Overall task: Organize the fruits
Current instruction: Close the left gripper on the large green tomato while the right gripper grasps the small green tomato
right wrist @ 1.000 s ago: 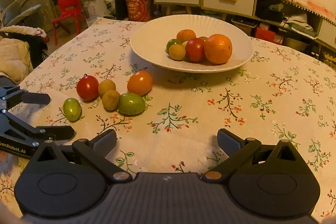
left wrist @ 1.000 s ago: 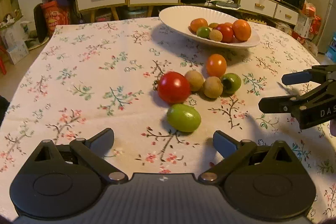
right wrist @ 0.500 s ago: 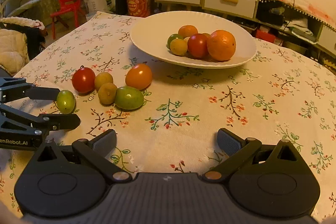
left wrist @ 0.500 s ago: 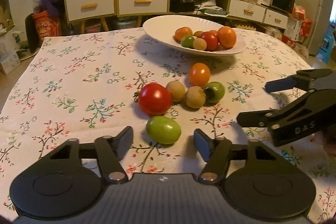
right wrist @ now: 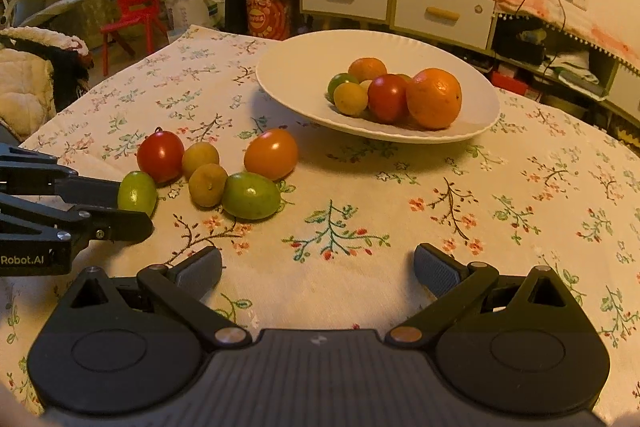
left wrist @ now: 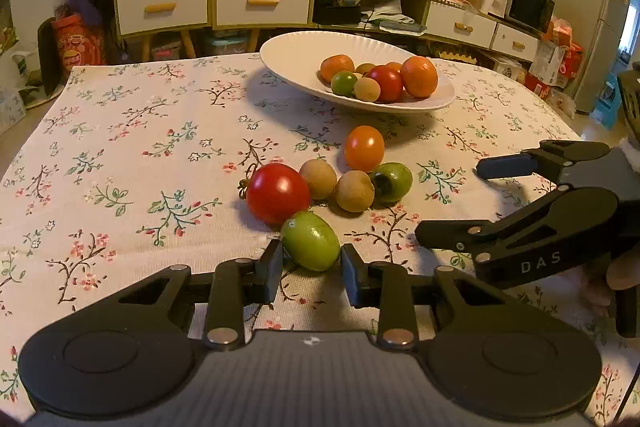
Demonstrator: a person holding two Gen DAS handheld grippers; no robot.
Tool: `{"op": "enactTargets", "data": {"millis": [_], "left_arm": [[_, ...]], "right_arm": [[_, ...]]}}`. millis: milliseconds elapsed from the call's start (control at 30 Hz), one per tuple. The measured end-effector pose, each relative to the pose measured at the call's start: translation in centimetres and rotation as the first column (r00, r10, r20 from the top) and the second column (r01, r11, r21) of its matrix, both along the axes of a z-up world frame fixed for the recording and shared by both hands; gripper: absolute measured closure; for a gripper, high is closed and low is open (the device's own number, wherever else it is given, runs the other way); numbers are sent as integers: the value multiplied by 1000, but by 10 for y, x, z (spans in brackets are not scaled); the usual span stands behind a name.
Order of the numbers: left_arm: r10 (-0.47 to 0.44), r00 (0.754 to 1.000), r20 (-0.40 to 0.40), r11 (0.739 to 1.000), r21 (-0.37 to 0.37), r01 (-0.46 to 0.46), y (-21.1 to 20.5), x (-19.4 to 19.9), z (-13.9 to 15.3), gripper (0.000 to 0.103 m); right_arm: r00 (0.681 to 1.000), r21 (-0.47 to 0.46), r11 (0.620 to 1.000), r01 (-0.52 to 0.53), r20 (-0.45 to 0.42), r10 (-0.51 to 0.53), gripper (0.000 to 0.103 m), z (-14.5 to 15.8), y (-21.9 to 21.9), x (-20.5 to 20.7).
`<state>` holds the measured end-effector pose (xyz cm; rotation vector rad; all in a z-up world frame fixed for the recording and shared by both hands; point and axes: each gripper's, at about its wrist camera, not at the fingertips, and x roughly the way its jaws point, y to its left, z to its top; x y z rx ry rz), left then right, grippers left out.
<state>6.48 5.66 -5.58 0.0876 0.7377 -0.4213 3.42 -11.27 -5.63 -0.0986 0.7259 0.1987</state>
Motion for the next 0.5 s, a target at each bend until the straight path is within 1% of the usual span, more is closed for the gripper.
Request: {"op": "enactTargets", "data": {"millis": [167, 367, 433, 500], "left_arm": [[4, 1000, -3, 1000, -2, -4, 0, -1, 0, 79], [9, 1000, -10, 1000, -5, -9, 1, -2, 1, 79], [9, 1000, -11, 1000, -6, -9, 1, -2, 1, 79], [9, 1000, -11, 1000, -5, -9, 1, -2, 1, 79]], "right_arm": [[1000, 5, 1000, -22, 20, 22, 1, 0, 4, 1], [996, 4, 997, -72, 44, 72, 7, 0, 14, 5], [995, -3, 997, -83, 57, 83, 16, 0, 18, 7], [993, -6, 995, -100, 67, 100, 22, 1, 21, 8]]}}
